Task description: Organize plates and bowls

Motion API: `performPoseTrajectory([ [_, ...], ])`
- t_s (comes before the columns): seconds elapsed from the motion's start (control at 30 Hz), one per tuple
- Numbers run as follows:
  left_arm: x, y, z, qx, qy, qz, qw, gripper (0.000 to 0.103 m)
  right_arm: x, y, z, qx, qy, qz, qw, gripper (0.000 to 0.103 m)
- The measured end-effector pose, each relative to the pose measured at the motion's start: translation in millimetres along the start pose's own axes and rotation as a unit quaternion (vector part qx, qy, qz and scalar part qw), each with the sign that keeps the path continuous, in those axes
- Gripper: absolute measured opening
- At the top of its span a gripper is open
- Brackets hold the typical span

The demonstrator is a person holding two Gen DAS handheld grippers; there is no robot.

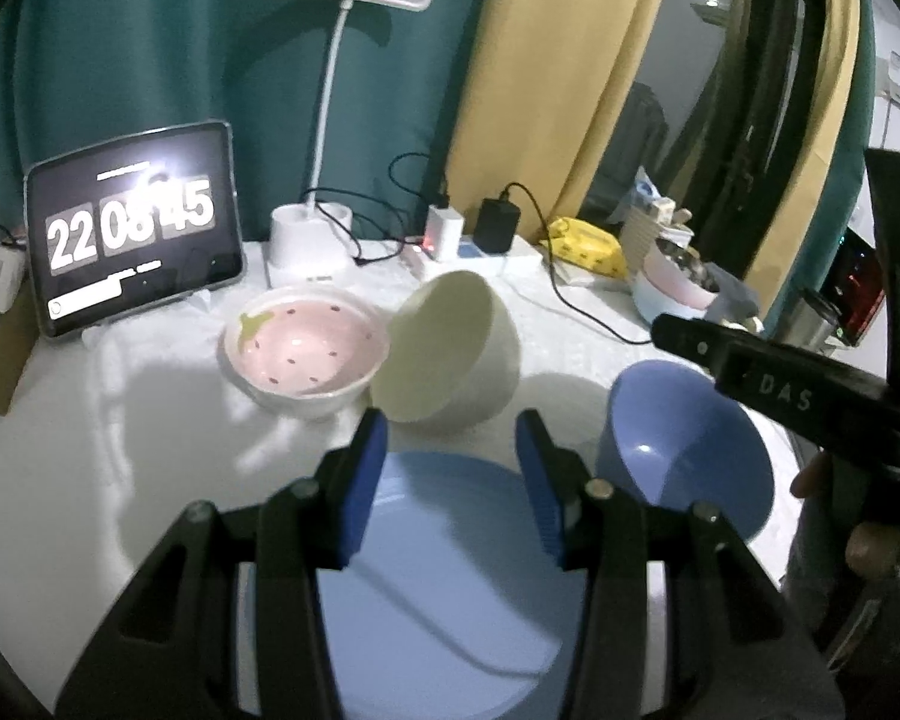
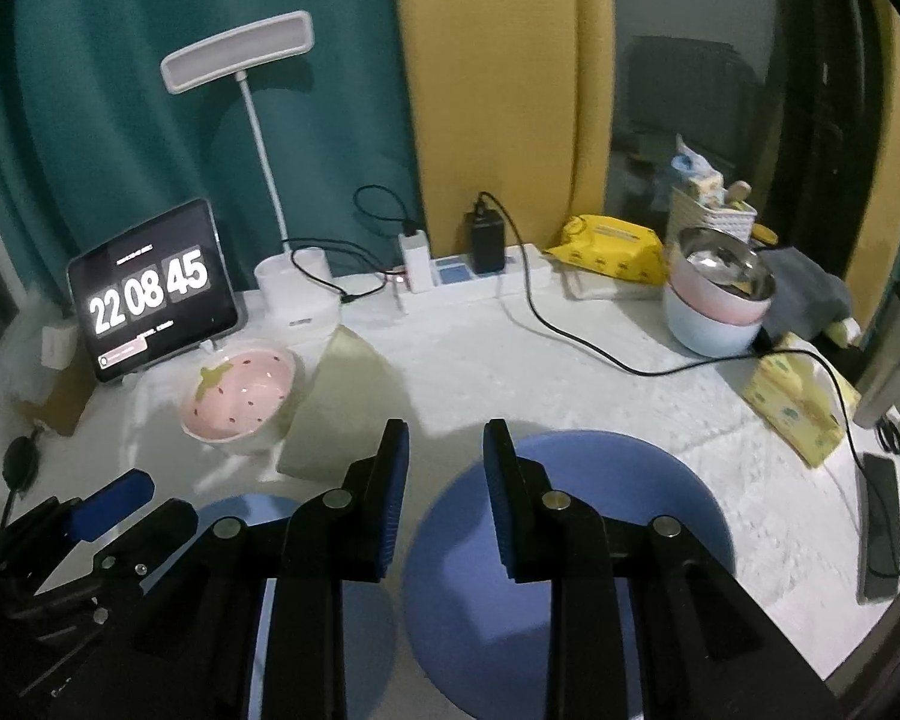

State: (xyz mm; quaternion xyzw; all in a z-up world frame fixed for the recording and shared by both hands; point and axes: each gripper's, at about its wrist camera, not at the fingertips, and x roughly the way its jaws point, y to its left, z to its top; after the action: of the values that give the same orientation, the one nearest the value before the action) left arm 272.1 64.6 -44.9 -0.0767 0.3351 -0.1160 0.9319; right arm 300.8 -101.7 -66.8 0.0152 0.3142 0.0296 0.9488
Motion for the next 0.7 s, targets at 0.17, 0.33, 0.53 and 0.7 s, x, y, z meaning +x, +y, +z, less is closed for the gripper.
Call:
performPoseTrajectory([
  [0.17, 3.5, 11.3, 4.7, -0.001, 0.000, 0.004, 1.0000, 0.046, 13.2, 16.3, 9.7, -0.013, 0.007, 0.009, 1.000, 0.033],
  [0.33, 5.9, 20.6, 11.3, 0.004, -0.005, 0.014, 0.9999, 0.046, 30.2, 27.4, 18.1, -0.021, 0.017, 0.025, 0.999, 0.044],
  [0.53, 11.9, 33.5, 21.7, 0.015, -0.008, 0.032, 0.9993, 0.046, 53.4, 38.5, 26.0, -0.022, 0.031, 0.044, 0.998, 0.044],
  [0.7, 20.4, 39.5, 32.2, 0.035, -0.009, 0.036, 0.9987, 0.046, 70.3, 41.8, 27.3, -0.013, 0.044, 0.046, 0.998, 0.044],
])
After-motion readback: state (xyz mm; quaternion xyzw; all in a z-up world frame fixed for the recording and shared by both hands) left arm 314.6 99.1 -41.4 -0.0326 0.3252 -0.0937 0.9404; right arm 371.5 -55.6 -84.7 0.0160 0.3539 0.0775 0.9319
